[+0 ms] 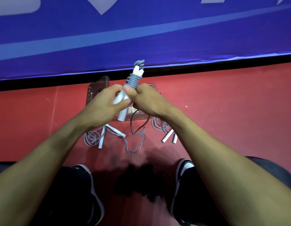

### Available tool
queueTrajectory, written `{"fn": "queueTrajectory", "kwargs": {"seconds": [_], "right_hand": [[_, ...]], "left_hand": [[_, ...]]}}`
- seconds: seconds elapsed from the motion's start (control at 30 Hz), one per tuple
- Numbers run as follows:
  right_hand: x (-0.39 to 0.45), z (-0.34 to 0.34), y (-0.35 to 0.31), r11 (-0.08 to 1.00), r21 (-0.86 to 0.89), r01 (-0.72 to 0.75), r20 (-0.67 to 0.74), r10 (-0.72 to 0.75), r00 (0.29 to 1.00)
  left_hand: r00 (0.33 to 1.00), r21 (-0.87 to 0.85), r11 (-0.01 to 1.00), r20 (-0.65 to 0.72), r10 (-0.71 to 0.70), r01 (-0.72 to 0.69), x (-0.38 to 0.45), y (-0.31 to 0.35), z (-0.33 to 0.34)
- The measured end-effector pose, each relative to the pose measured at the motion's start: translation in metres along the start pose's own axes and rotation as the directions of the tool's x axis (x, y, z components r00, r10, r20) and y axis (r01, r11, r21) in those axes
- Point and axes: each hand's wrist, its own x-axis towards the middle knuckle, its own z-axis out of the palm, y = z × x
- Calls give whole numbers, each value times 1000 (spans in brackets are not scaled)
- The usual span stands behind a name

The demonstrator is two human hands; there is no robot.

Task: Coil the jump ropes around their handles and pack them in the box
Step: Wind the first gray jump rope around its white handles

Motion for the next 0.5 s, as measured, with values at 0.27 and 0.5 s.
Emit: {"fn": "queueTrajectory", "kwargs": {"seconds": [0.27, 0.5], "right_hand": [[-5, -2, -4, 996, -89, 18, 22, -16, 1000], [-1, 5, 4, 976, -217, 0, -16, -4, 1000]], "left_hand": [[979, 80, 994, -197, -59, 76, 1, 5, 1], [995, -2, 997, -58, -80, 80, 0, -3, 2]]}}
